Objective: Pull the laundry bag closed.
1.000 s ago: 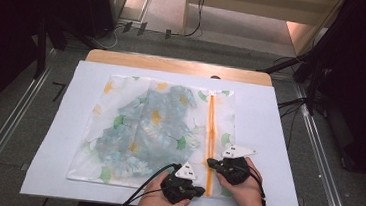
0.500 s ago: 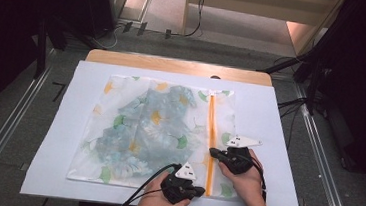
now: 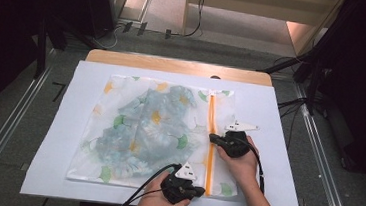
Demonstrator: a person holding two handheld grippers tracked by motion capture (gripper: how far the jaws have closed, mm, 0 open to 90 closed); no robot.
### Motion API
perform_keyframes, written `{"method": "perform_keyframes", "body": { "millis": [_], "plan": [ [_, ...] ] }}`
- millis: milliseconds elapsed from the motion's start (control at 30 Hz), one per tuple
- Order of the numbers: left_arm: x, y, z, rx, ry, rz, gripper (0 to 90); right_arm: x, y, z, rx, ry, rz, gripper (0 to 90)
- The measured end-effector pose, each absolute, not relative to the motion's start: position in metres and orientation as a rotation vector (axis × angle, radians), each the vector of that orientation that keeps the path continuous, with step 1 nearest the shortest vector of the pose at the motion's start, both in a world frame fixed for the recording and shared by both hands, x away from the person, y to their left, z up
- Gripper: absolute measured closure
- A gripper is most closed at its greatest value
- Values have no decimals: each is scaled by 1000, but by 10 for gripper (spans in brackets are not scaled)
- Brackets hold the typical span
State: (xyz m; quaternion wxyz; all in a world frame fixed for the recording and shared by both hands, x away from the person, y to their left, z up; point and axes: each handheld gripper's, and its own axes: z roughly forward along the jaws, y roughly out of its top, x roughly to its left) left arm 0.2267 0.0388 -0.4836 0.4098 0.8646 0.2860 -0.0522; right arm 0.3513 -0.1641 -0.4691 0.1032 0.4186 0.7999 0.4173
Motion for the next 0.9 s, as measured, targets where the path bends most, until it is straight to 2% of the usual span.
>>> {"method": "perform_keyframes", "body": {
  "millis": [400, 900],
  "plan": [
    [226, 39, -484, 2177, 718, -130, 900, 384, -162, -456, 1252, 2325, 1228, 900],
    [225, 39, -483, 2185, 712, -115, 900, 431, -157, -467, 1364, 2277, 1220, 900]
  ]
}}
